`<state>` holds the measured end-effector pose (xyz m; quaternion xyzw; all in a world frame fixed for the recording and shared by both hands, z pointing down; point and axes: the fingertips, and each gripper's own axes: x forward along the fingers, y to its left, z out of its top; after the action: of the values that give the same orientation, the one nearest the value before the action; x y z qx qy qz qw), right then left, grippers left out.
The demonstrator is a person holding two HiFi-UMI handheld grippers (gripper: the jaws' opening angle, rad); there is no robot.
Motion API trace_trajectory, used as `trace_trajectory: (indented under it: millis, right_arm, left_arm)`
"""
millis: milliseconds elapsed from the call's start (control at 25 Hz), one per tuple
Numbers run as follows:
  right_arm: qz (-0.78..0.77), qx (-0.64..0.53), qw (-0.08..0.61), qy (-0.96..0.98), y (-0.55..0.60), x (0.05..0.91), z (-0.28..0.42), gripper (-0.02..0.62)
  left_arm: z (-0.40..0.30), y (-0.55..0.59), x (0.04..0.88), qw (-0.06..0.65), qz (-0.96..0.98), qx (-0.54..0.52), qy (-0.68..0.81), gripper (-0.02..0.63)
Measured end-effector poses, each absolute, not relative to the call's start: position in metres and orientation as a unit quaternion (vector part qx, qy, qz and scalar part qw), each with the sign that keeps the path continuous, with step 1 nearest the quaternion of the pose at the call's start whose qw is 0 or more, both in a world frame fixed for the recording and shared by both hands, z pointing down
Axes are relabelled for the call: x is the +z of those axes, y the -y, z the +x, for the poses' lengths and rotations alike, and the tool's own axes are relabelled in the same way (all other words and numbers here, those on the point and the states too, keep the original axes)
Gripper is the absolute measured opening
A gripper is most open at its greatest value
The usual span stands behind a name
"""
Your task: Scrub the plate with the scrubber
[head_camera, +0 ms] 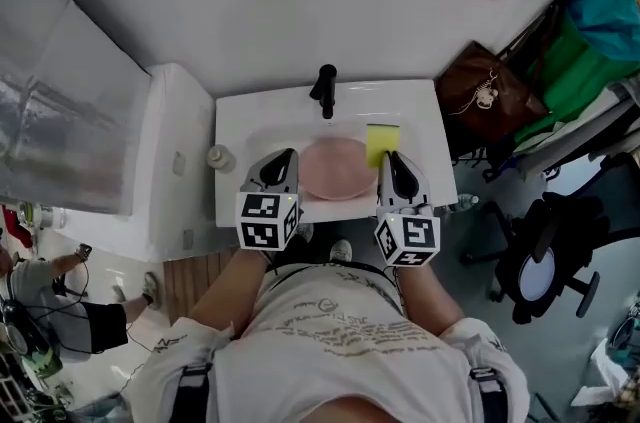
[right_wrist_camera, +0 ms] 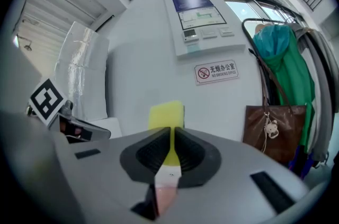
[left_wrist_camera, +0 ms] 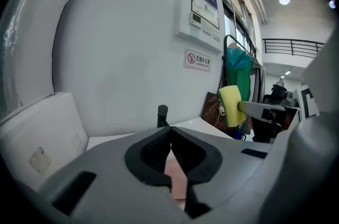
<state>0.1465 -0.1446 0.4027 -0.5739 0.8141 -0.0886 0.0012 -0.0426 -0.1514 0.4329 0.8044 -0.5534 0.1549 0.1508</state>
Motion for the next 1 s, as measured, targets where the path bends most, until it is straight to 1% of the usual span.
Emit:
trace_trajectory:
  millis: [520,800,1000]
  right_arm:
    - [-0.592,-0.125,-0.073,-0.793,0.170,0.460,0.120,0.038]
    - [-0.603,-0.145,-0.115,-0.776,0.176,0.488,0.116,0.038]
    - [-0.606,-0.163,-0.149,-0.764,0.181,0.512,0.117,0.038]
  left_arm:
    - [-0.057,0.194,0.517,0.227,0.809,0.225,0.492,0.023]
    - [-0.057,0.207,0.574,0.306,0.799,0.264,0.446,0.024]
    - [-0.055,0.217,0.611,0.338,0.788,0.301,0.417,0.025]
